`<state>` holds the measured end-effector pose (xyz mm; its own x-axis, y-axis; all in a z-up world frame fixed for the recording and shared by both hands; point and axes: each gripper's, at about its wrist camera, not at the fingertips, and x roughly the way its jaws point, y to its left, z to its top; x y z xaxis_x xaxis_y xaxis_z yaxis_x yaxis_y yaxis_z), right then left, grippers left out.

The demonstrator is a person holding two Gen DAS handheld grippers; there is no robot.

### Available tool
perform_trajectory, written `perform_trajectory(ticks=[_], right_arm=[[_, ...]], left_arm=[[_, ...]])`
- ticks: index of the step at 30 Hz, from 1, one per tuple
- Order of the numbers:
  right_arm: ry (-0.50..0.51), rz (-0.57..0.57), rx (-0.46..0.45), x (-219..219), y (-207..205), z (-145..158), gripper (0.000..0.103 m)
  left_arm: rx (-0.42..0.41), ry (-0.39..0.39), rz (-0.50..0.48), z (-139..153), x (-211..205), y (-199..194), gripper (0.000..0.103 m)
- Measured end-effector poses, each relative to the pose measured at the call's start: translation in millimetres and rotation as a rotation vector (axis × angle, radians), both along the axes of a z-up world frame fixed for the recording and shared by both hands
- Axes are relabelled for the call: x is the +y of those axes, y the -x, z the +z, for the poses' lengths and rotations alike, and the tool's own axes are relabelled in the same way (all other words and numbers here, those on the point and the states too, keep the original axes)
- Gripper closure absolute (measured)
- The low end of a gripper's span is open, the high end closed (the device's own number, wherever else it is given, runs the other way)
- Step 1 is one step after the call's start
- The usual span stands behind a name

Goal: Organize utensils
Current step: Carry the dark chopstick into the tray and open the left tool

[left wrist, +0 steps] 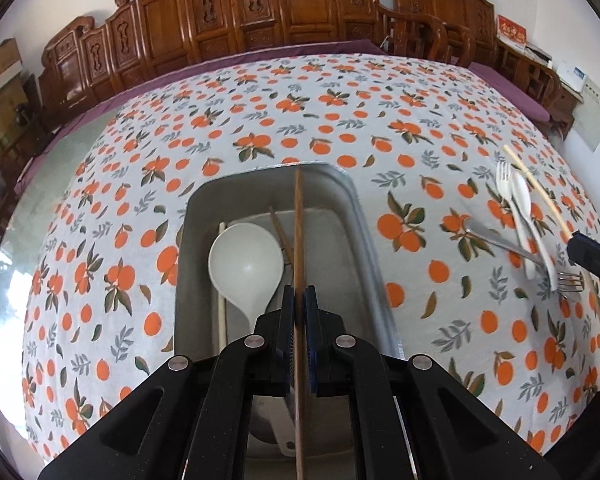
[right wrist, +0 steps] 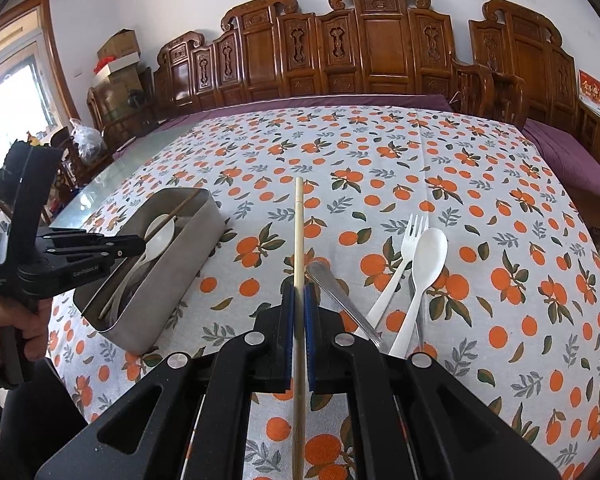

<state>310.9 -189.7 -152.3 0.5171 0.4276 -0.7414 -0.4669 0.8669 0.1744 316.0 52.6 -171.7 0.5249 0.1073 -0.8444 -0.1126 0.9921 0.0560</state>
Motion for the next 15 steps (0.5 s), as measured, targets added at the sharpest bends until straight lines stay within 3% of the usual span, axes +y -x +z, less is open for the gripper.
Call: perform_trajectory(ticks=[9,15], right_arm=[[-0.009,0.010,0.009,2.8,-0.1,-0.8,0.097],[-0.012,0.020,0.012,5.7,2.0,-0.8,0.097]], left_arm=[[0.040,-0.007,0.009,-14.4,6.6,-0.9,0.099],[0.020,0.014,0.002,-8.1,11.5,4.3,0.098]])
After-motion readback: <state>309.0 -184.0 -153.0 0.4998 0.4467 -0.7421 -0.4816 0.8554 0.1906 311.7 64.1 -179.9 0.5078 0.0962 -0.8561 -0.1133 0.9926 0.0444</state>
